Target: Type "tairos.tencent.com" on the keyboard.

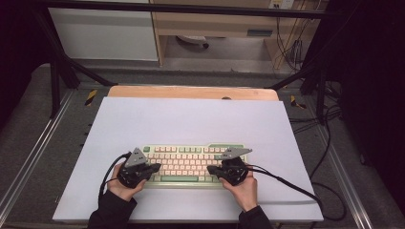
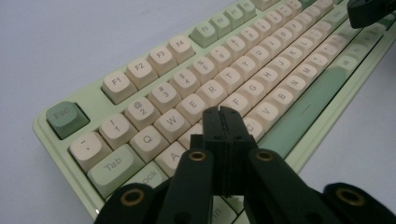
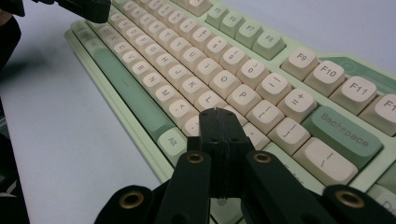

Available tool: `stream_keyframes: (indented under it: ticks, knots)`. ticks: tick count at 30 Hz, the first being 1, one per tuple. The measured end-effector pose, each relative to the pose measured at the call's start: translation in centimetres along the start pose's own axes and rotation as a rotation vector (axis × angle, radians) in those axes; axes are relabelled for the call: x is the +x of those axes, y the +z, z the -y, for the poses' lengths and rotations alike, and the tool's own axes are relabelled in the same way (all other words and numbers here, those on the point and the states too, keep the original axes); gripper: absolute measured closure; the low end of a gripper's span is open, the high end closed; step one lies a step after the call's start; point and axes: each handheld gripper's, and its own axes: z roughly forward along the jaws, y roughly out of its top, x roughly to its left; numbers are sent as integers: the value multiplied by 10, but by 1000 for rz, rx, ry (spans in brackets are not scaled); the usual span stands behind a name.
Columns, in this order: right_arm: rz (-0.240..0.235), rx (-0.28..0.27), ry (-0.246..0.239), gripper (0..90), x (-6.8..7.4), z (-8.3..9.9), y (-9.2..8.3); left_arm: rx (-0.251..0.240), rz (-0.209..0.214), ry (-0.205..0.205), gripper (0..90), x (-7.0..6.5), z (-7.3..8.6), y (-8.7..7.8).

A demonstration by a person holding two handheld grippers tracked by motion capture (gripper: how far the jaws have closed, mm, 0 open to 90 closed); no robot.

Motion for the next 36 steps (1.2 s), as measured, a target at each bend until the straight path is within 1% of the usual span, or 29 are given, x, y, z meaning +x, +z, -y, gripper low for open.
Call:
stream_keyframes:
  ticks: [4, 7, 17, 29, 36]
  knots:
    - [-1, 4, -1, 900, 0, 1, 0, -8, 2, 3, 900, -1, -4, 0]
    - [-1, 5, -3, 900, 0, 1, 0, -12, 7, -3, 900, -2, -7, 2]
    - [-4, 7, -6, 900, 0, 1, -1, -7, 2, 8, 900, -4, -18, 7]
    - [-3, 6, -7, 900, 0, 1, -1, 13, 4, 24, 900, -10, -31, 25]
    - [-3, 7, -8, 900, 0, 1, -1, 20, 4, 18, 900, -12, -35, 36]
